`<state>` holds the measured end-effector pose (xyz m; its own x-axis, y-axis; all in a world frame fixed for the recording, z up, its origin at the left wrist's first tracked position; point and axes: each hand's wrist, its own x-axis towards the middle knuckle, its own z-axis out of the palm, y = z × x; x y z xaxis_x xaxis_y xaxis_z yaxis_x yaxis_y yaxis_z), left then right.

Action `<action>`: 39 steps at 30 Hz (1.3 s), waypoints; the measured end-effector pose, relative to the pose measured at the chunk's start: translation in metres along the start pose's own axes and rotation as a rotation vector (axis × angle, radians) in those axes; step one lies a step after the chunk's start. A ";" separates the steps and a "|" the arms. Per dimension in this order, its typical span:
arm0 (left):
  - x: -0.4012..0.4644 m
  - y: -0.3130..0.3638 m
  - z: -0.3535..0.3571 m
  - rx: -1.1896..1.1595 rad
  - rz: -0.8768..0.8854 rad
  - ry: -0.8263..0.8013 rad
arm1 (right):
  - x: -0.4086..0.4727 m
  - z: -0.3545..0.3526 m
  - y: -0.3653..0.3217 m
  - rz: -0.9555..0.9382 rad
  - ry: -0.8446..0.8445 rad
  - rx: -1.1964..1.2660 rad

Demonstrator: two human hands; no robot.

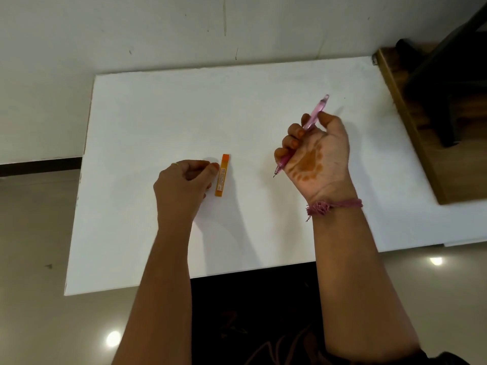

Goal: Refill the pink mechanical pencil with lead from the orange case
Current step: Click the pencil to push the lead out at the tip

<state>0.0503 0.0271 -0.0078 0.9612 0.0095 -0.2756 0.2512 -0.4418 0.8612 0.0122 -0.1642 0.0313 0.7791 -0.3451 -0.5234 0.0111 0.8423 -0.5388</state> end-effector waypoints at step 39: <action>-0.005 0.005 0.012 0.190 0.025 -0.177 | 0.007 -0.012 0.042 -0.123 0.149 -1.205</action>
<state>0.0455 0.0141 -0.0078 0.9279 -0.1529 -0.3400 0.1859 -0.6008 0.7775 0.0106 -0.1365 -0.0027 0.7334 -0.5060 -0.4539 -0.5706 -0.0952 -0.8157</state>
